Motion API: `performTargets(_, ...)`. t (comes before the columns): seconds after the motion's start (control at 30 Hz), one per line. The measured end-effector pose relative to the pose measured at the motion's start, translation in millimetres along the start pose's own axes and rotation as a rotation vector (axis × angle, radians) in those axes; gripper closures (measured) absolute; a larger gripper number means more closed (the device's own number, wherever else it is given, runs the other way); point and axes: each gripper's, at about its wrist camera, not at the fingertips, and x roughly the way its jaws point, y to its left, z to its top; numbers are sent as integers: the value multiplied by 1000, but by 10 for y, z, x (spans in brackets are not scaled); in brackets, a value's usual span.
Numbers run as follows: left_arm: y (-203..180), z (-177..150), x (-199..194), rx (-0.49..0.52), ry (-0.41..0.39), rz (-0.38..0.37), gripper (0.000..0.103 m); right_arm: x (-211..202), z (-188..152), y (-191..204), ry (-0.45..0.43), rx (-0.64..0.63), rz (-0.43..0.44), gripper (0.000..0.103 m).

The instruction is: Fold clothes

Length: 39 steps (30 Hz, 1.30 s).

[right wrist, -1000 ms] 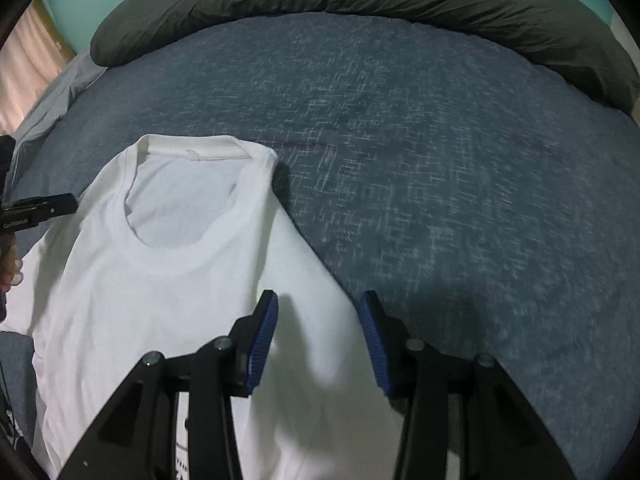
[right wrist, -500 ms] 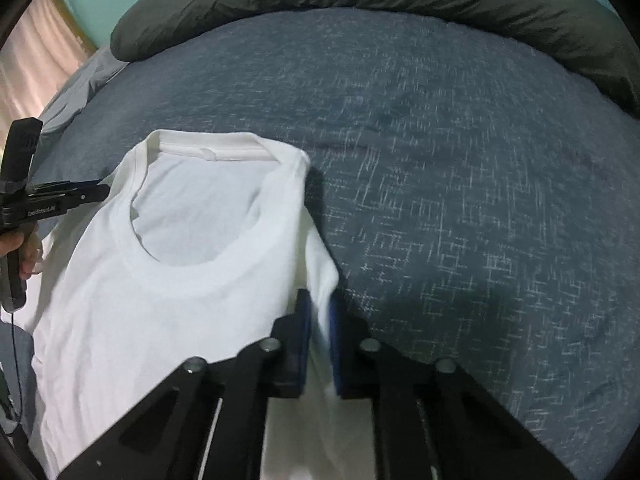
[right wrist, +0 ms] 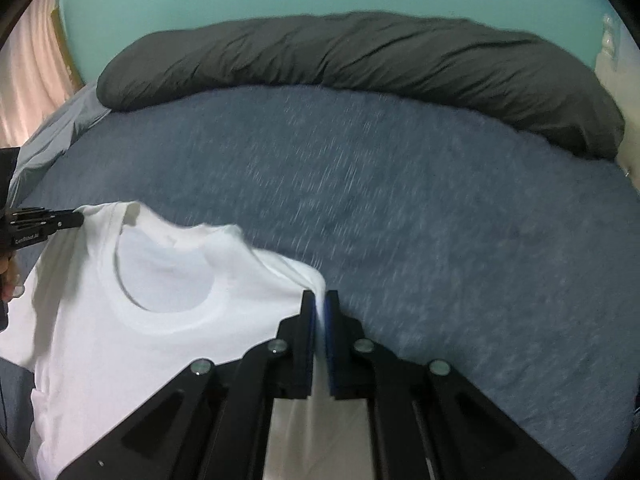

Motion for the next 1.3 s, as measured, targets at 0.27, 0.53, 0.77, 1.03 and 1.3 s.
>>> performTargets(0.27,15,512,-135,-26,-84,24,99,-191,542,-157,-84,6,-53,99)
performTargets(0.53,-38,788,169,-31,-75,59,99,63,804,-276,-90,38,-87,99)
performTargets(0.77,-108,777,597,-21,-29,84,99,545,736,-322,-45,57,-98,99)
performTargets(1.03,-208,572,1004,11,34,105,98,987,534,-294,44,75,-96,99)
performTargets(1.3,68,573,882,-120,31,-13,78,1056,456,-348,121,137,-87,79)
